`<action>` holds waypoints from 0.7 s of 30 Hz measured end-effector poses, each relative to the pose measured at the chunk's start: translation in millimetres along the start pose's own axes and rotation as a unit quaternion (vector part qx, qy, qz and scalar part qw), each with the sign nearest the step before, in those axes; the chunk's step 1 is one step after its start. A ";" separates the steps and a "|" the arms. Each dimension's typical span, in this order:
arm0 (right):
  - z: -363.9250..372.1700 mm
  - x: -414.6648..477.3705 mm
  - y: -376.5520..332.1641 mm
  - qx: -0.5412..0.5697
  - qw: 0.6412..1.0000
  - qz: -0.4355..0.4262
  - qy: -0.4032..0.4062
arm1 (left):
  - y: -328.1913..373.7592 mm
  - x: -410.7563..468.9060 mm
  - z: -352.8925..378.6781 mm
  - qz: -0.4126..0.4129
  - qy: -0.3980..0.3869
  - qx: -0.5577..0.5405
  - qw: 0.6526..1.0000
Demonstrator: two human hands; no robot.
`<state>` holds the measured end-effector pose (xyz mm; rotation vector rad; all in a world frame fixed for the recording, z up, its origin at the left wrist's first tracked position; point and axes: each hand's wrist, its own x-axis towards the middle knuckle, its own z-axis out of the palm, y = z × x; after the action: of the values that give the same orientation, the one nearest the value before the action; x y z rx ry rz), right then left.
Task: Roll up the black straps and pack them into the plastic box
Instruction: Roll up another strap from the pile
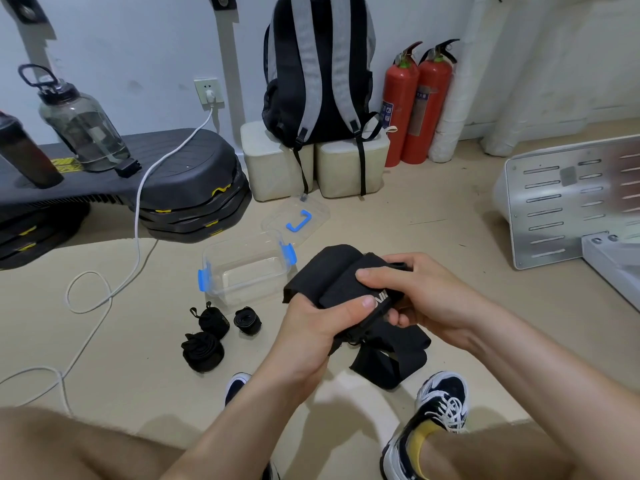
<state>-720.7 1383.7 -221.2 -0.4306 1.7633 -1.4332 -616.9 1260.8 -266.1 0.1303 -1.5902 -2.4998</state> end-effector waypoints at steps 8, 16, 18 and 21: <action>5.6 7.4 3.5 -0.024 0.996 0.020 0.088 | -2.2 0.9 -6.9 -0.005 0.042 0.043 0.998; 4.4 13.6 5.8 -0.018 0.988 -0.040 0.146 | 12.8 2.9 -12.2 0.178 0.034 0.283 0.942; 1.8 14.4 2.3 -0.010 0.985 -0.061 0.164 | 14.6 -2.3 -10.3 0.190 0.034 0.326 0.925; -0.8 11.1 -2.8 0.050 0.979 -0.083 0.177 | 12.0 -16.0 -13.5 0.202 0.021 0.449 0.870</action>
<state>-728.8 1375.7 -222.7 -0.2879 1.9574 -1.7970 -597.8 1247.0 -261.3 -0.0345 -2.3261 -1.2923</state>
